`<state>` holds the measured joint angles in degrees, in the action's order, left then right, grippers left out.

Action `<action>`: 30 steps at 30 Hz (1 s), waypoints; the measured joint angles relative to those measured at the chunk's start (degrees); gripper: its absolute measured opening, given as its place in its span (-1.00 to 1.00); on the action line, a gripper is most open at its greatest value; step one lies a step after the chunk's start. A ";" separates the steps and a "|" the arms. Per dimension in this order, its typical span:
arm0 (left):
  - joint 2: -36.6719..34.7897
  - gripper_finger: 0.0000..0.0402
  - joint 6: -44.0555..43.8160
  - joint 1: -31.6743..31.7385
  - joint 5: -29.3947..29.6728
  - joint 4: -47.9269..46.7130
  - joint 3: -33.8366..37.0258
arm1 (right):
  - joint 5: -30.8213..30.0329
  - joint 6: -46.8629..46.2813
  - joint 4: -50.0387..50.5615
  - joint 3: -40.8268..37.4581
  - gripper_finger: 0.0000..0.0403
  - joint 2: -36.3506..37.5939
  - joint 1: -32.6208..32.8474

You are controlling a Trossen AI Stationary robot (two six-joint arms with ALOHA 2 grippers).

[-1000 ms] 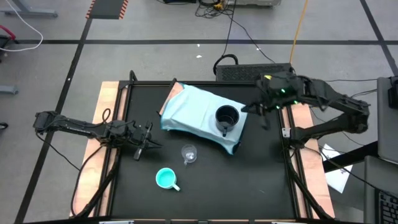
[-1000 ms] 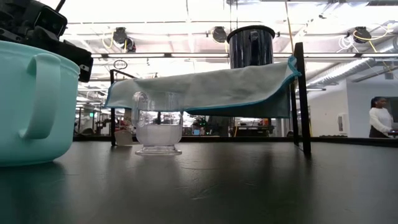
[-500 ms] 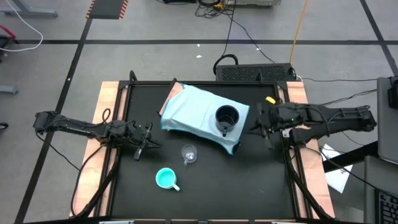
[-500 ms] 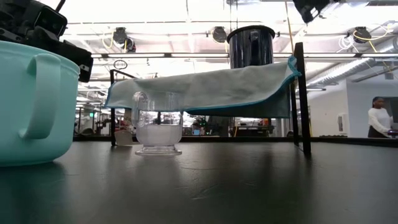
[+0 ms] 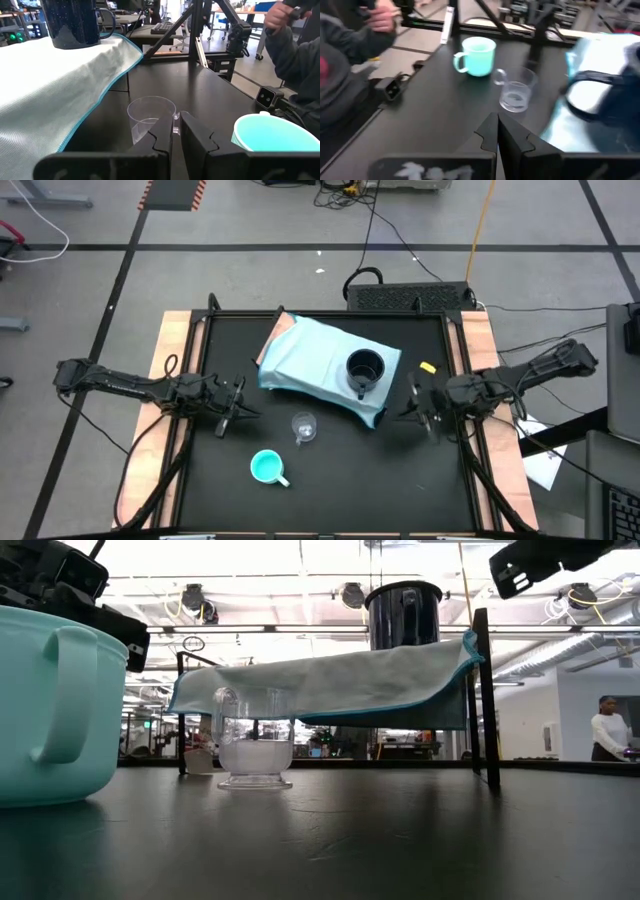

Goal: Stack small to large cups/mugs on shelf
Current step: Put the light blue mug on the shelf

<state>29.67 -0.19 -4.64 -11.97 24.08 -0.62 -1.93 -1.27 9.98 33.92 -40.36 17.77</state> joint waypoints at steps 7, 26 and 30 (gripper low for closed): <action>-0.01 -0.81 0.15 0.00 0.02 0.00 0.01 | -4.98 -0.77 -5.11 -6.17 -1.00 -0.02 5.50; -0.01 -0.81 1.38 0.00 0.02 0.10 0.01 | -14.76 -0.29 -20.01 -17.96 -1.00 8.62 14.28; -0.02 -0.81 1.38 0.02 0.02 0.20 0.02 | -16.40 2.23 -19.93 -19.64 -1.00 14.41 14.28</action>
<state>29.65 1.19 -4.62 -11.94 24.27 -0.60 -18.33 0.96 -9.96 14.29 -25.95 32.05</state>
